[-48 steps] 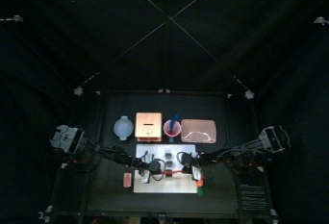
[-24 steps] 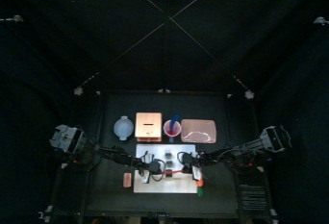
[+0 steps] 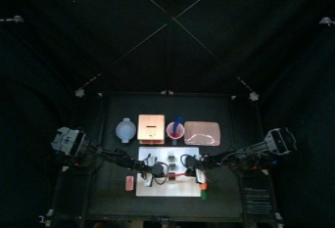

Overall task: Place sushi on board then cut the sushi with the knife then place the pieces on the plate
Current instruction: Cut the sushi into 4 pieces

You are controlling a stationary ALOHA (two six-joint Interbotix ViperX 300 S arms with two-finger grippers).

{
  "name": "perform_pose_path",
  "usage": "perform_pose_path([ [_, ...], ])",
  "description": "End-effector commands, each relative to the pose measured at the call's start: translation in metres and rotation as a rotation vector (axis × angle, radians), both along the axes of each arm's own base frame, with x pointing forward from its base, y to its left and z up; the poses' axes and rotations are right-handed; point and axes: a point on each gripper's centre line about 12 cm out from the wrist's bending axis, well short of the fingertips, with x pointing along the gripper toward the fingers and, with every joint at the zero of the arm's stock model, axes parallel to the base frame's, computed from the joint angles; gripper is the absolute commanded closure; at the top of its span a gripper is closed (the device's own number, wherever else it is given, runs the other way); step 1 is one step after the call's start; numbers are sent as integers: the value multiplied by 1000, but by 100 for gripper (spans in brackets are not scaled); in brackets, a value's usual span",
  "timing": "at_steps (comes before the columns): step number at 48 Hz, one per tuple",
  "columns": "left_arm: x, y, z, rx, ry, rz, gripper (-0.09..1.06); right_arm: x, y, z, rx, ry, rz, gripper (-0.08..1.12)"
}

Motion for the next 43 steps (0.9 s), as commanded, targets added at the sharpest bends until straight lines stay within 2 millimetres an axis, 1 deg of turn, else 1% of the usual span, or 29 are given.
perform_pose_path([
  [1,3,-5,5,2,-20,-15,54,3,-3,7,5,-27,-18,70],
  [17,3,-4,3,4,-14,-12,54,3,-4,2,2,-12,-19,70],
  [26,4,-2,8,4,-26,-12,54,4,-4,10,-1,-38,-12,70],
  [36,4,1,9,16,-31,-16,54,3,-4,16,-6,-57,-5,70],
  [43,4,2,8,19,-30,-17,54,2,-5,15,-7,-54,-6,70],
])
